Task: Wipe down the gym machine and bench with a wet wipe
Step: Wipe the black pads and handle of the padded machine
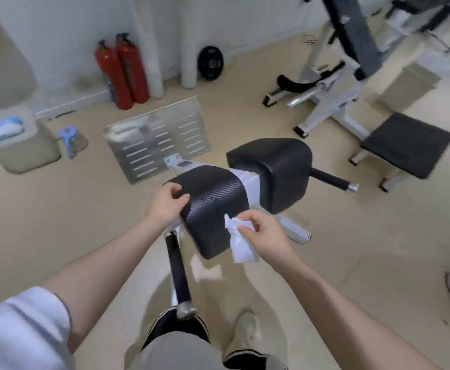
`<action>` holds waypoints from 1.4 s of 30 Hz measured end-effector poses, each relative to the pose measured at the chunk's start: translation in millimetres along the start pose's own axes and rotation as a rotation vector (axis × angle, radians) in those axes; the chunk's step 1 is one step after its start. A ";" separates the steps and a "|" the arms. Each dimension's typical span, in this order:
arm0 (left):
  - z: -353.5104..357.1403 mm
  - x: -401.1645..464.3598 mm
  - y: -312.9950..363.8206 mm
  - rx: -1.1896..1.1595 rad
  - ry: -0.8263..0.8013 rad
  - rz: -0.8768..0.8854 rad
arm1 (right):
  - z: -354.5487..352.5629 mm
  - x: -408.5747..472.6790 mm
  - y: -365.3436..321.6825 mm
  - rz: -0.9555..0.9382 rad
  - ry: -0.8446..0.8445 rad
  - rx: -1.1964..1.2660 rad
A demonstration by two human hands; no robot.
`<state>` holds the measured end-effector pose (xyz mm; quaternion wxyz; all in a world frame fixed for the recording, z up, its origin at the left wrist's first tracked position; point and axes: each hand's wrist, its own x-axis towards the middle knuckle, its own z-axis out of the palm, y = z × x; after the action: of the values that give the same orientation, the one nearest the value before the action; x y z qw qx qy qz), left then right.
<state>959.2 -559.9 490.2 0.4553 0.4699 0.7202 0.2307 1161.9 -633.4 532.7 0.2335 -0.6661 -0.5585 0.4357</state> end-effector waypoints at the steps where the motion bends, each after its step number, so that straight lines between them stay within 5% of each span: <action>1: 7.6 -0.2 0.6 0.011 0.022 -0.033 | -12.0 5.5 5.1 -0.017 -0.033 -0.022; 9: 35.0 -6.8 -4.4 -0.215 0.126 -0.226 | -55.4 72.7 3.2 -0.119 -0.189 -0.114; 18: 20.3 61.6 -22.3 -0.418 0.161 -0.359 | 9.6 190.6 -52.8 -0.294 -0.356 -0.299; 26: 16.0 123.2 -48.3 -0.450 0.072 -0.450 | 86.6 300.3 -36.7 -0.319 -0.395 -0.585; 35: 17.5 125.1 -78.4 -0.753 -0.049 -0.388 | 187.4 340.6 -30.6 -0.479 -0.704 -0.781; 42: 18.7 126.8 -68.4 -0.801 0.015 -0.421 | 152.4 325.8 -21.6 -0.506 -1.231 -0.874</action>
<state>925.4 -480.2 373.6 0.6332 0.0983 0.6572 0.3968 1020.9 -345.7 367.8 -0.3077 -0.1903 -0.8418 0.4006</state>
